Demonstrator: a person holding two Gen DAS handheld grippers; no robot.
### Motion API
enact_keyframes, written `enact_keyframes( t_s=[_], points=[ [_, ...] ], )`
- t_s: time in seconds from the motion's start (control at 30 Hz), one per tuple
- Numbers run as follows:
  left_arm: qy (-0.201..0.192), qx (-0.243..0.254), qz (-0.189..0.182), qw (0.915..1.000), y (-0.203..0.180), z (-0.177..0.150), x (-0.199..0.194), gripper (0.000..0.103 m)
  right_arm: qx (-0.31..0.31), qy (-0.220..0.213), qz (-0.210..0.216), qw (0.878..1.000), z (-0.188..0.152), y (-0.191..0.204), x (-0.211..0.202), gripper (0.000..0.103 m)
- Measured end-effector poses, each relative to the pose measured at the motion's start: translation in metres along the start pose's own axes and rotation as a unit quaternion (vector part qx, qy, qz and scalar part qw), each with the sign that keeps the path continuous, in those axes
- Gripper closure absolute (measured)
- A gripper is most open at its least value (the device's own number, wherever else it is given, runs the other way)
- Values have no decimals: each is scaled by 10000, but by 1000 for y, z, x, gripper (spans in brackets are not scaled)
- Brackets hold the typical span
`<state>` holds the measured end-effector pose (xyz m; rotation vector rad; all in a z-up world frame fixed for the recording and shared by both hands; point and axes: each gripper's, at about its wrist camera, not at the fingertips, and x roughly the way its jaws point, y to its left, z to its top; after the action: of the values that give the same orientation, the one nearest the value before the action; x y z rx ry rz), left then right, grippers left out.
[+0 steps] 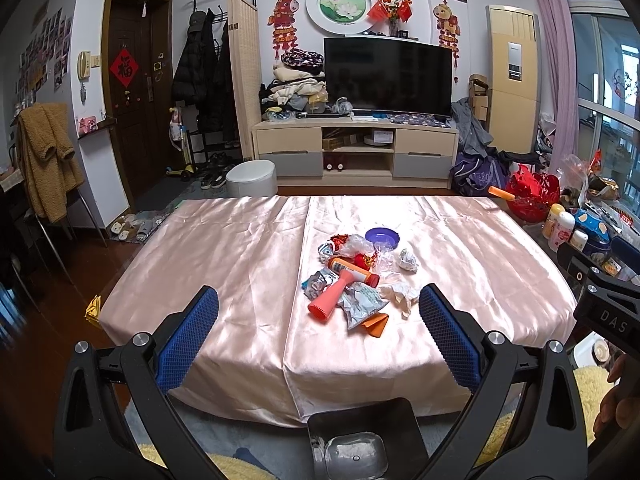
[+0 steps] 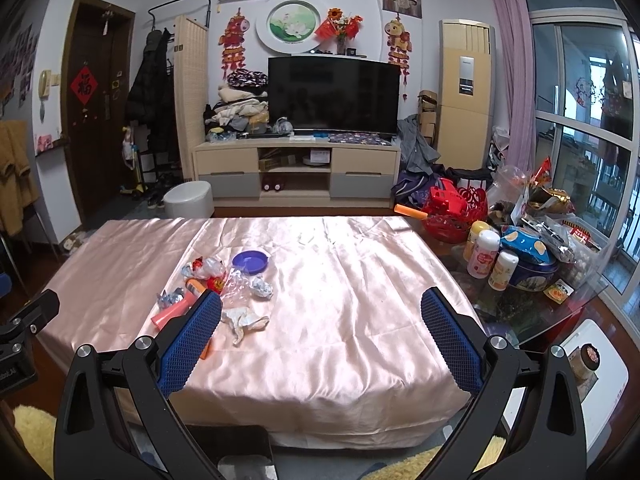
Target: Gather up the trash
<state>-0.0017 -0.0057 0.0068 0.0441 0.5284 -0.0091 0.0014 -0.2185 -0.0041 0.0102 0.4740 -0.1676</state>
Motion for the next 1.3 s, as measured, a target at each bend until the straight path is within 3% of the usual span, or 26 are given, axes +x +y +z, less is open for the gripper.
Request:
enact_keyframes(
  t_s=[0.77, 1.17, 1.3],
  points=[
    [44, -31, 18, 10000, 3, -4, 3, 8, 8, 47, -17, 10000, -4, 1, 4, 3],
    [394, 69, 115, 9991, 4, -13, 43, 8, -74, 370, -34, 9993, -12, 6, 41, 3],
    [600, 114, 215, 9979, 7, -20, 66, 8, -65, 588, 138, 9982, -18, 6, 62, 3]
  ],
)
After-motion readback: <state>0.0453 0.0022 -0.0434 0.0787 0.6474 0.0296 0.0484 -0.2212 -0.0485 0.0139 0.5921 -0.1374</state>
